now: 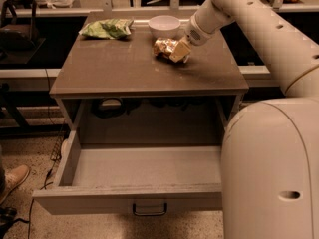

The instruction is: Place orange can into top drawer

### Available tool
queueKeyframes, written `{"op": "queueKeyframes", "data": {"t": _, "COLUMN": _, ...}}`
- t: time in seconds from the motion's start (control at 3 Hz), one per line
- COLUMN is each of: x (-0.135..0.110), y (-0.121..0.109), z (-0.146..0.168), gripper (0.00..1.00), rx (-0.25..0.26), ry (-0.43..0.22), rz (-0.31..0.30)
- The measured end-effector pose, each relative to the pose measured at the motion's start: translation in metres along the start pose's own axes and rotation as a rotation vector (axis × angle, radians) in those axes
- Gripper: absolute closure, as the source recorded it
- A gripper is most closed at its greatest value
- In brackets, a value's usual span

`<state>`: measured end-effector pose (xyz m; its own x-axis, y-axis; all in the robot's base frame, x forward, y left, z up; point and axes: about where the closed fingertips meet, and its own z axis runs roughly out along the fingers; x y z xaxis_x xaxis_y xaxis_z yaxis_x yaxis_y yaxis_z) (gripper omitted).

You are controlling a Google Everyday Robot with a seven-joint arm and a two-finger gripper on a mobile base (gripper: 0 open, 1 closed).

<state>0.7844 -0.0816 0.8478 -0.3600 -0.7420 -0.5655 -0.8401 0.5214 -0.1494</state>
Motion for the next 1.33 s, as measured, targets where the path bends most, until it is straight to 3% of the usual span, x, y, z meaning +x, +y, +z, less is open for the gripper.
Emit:
{"op": "queueKeyframes", "data": {"t": 0.33, "x": -0.001, "y": 0.010, "z": -0.019, "gripper": 0.84, "rx": 0.003, "ry": -0.025, "rz": -0.033}}
{"op": "queueKeyframes", "data": {"t": 0.67, "x": 0.010, "y": 0.030, "z": -0.077, "gripper": 1.00, "rx": 0.058, "ry": -0.062, "rz": -0.052}}
{"op": "queueKeyframes", "data": {"t": 1.0, "x": 0.053, "y": 0.092, "z": -0.151, "gripper": 1.00, "rx": 0.077, "ry": -0.034, "rz": -0.039}}
{"op": "queueKeyframes", "data": {"t": 1.33, "x": 0.108, "y": 0.147, "z": -0.160, "gripper": 1.00, "rx": 0.000, "ry": 0.057, "rz": 0.005}}
